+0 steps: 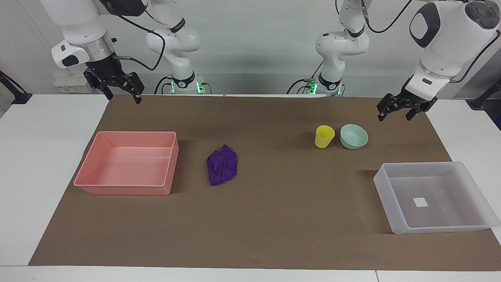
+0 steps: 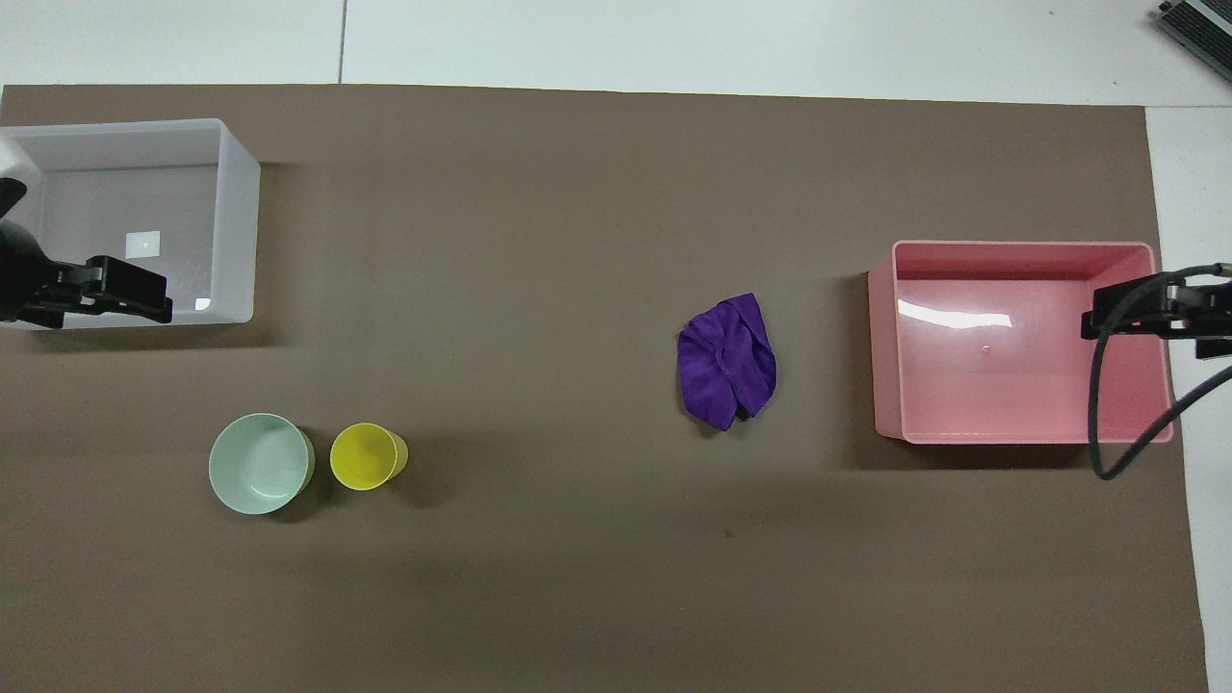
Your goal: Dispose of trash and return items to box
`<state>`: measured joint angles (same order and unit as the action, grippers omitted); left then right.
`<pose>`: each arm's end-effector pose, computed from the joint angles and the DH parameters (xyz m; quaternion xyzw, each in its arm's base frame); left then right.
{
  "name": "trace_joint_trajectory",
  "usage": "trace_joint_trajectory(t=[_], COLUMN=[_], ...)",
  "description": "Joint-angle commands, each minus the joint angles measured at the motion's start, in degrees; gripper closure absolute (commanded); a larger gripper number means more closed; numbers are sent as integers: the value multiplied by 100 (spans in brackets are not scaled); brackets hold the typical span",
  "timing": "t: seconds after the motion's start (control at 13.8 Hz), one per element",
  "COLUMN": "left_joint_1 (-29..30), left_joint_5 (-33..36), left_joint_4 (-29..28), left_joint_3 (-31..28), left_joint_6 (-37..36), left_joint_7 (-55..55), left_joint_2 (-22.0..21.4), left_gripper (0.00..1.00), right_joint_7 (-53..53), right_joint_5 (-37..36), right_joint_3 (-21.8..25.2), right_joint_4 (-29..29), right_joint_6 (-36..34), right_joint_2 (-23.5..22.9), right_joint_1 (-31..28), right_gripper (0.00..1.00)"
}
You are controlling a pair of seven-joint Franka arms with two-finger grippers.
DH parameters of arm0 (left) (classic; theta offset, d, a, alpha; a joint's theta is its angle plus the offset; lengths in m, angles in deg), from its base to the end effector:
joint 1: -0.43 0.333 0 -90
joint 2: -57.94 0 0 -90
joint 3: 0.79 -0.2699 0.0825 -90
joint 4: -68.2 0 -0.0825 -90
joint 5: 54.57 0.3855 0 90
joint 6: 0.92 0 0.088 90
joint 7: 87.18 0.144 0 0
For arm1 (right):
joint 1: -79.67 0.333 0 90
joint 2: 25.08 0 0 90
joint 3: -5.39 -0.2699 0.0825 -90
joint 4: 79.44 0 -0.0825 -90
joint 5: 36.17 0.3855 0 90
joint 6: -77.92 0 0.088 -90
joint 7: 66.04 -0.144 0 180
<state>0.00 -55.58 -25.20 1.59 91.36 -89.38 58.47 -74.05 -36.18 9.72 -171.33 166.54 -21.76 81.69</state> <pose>0.5583 -0.0298 0.5116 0.9998 -0.0048 -0.0148 0.0084 0.5377 -0.0226 0.5553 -0.9960 0.0899 -0.0002 0.0021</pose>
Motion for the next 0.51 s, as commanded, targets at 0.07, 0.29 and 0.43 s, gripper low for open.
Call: trace_joint_trajectory(t=[0.07, 0.29, 0.43], left_joint_1=[-45, -36, -45], left_joint_5=[31, 31, 31], left_joint_4=[-126, -83, -82], left_joint_3=[-18, -18, -18], left_joint_6=[1, -7, -16], left_joint_7=[-70, -70, -62], left_joint_2=[-132, -132, -132], left_gripper=[0, 0, 0], right_joint_7=[266, 265, 257], right_joint_5=[37, 37, 80], right_joint_3=[-20, -20, -29], right_joint_4=[-180, -207, -224], right_joint_6=[67, 67, 15], right_joint_2=[134, 160, 169], right_joint_1=[9, 9, 9], right_gripper=[0, 0, 0])
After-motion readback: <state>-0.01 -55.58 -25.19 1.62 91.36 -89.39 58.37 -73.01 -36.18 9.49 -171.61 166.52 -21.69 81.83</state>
